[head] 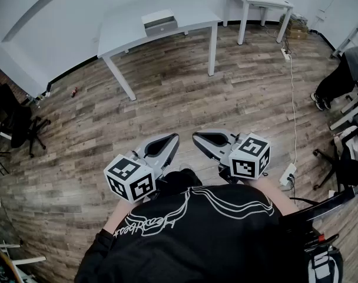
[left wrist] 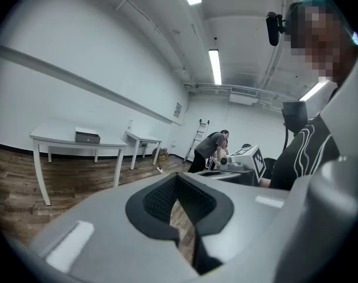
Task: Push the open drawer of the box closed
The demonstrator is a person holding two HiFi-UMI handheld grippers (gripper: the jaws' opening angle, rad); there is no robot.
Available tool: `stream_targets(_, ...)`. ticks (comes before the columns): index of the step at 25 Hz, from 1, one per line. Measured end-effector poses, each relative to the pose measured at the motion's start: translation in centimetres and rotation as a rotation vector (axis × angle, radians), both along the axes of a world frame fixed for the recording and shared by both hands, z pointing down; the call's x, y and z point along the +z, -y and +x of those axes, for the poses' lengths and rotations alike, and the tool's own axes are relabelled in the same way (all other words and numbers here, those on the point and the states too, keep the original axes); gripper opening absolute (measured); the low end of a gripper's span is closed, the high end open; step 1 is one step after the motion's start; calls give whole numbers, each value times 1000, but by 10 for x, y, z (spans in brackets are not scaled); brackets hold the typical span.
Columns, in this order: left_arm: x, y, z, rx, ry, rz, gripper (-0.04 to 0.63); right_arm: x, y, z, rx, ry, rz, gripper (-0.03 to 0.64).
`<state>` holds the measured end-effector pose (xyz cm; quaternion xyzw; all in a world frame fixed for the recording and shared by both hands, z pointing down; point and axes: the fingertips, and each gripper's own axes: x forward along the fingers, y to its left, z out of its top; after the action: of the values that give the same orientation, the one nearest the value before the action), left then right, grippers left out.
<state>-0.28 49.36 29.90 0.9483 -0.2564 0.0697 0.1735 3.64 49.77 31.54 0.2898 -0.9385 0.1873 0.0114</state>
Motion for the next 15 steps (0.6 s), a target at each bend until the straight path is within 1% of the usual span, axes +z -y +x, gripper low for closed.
stream_targets(4,9,36,-8,1,3,0,8,5,37,-8,1,-1,6,9)
stream_targets(7,20,79,-17,-7,-3,-19,8,15,80,-13,9,-4,-5,9)
stream_targets(11,40,156,-30,-4,16,-51,8,35,160,-24,29,1,-53,9)
stream_targets(15,52,258,-54,-6,28,-83,8,49,258,-46,42,9,-94,9)
